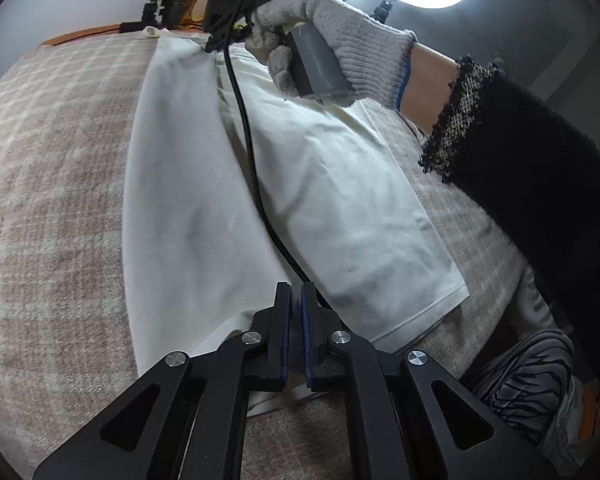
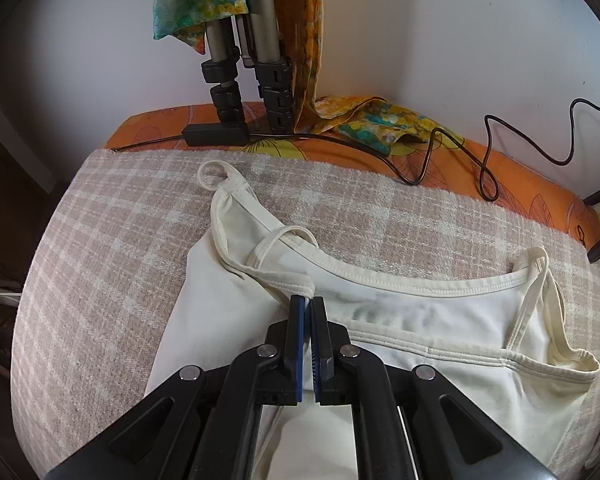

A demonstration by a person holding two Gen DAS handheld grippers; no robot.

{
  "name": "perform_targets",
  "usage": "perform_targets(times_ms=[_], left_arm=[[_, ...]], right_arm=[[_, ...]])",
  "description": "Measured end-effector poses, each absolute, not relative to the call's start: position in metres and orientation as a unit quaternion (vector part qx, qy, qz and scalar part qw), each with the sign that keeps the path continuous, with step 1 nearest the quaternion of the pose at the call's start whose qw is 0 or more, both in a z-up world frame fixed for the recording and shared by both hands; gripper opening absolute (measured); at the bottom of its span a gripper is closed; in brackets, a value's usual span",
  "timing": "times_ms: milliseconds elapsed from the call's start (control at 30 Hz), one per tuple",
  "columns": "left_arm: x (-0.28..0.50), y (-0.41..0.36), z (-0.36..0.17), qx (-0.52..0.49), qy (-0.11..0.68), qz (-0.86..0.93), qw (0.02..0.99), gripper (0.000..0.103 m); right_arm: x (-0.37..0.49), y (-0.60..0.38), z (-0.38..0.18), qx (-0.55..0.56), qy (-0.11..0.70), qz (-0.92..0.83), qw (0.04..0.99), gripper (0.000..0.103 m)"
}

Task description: Fold small clothes

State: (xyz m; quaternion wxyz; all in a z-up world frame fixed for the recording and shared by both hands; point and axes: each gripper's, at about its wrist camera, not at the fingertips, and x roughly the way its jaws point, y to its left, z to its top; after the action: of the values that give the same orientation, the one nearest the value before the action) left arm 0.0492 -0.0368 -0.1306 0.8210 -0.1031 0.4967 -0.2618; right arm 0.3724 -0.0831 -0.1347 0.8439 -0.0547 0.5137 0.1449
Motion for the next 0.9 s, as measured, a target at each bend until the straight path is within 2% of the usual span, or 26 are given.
perform_targets(times_ms=[100, 133, 200, 567, 667, 900], left_arm=[[0.046, -0.041, -0.128, -0.094, 0.497, -0.27, 0.819, 0.009], [0.045, -0.043, -0.127, -0.091, 0.496, -0.272, 0.819, 0.011], [0.042, -0.047, -0.123, -0.086, 0.487, -0.275, 0.825, 0.019], [0.02, -0.064, -0.103, -0.06, 0.435, -0.271, 0.857, 0.019], [0.01, -0.078, -0.102, -0.032, 0.422, -0.269, 0.865, 0.019], [0.005, -0.108, -0.111, -0.06, 0.431, -0.281, 0.855, 0.019]], right_arm=[[0.37, -0.089, -0.131, -0.05, 0.509, 0.144, 0.847, 0.008], [0.369, -0.093, -0.127, -0.045, 0.505, 0.144, 0.85, 0.022], [0.363, -0.104, -0.117, -0.033, 0.492, 0.145, 0.858, 0.031], [0.312, -0.21, -0.063, 0.031, 0.436, 0.161, 0.885, 0.039], [0.295, -0.237, -0.053, 0.03, 0.429, 0.154, 0.889, 0.046], [0.272, -0.299, -0.052, 0.037, 0.431, 0.141, 0.891, 0.047]])
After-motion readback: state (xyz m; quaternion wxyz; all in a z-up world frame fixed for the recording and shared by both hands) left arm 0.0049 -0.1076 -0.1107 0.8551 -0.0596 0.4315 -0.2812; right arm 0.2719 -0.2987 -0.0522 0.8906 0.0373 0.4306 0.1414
